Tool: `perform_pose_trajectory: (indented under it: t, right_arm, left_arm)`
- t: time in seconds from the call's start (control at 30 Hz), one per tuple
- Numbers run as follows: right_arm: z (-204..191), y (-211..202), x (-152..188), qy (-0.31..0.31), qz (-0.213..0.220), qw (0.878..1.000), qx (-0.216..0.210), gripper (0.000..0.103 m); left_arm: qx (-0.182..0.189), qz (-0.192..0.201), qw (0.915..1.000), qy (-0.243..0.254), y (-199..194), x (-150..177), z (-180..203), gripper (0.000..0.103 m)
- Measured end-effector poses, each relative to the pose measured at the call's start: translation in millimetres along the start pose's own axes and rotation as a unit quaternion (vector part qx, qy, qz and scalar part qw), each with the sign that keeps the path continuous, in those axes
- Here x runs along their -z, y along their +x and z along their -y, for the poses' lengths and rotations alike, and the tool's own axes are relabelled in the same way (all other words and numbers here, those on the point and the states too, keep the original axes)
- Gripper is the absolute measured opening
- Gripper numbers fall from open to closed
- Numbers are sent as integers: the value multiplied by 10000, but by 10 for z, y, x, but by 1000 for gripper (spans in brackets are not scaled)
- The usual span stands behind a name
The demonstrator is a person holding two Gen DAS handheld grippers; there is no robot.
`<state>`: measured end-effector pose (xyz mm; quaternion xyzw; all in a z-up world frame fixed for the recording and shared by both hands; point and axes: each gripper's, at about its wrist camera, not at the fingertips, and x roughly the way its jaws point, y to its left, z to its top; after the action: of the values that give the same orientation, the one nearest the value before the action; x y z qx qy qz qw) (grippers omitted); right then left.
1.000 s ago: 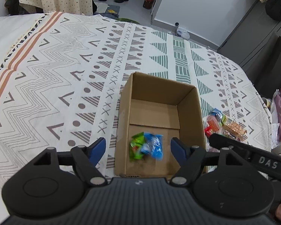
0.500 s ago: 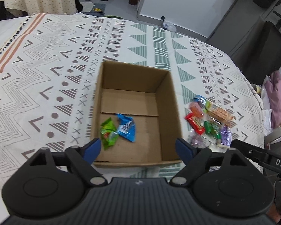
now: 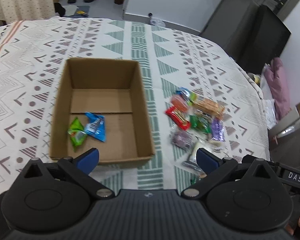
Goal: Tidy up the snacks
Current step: 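Grasp white bread pack with left tool while right tool grasps green-wrapped cake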
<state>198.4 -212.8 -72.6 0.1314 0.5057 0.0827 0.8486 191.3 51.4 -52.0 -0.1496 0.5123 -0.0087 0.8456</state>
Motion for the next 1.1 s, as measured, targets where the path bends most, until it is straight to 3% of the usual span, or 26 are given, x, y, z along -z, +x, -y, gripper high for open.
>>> perform_pose_trajectory:
  t: [0.43,0.73,0.97,1.1]
  right_arm:
    - [491,49,315,303,-108,9995,47,103]
    - [701,133,442,430,-159,9989,-83,100]
    - [757,335,533,518,-399,9978,-108,94]
    - [719,485,571,466,-585,9971,-137,91]
  left_arm:
    - [177,-161,9991,338,217,214,506,103]
    - [-132,-190,9976,657,371,293,820,103]
    - [-102,-242,9972,693,542,312,911,100]
    - [-23,-373,9970,684,666,329,906,88]
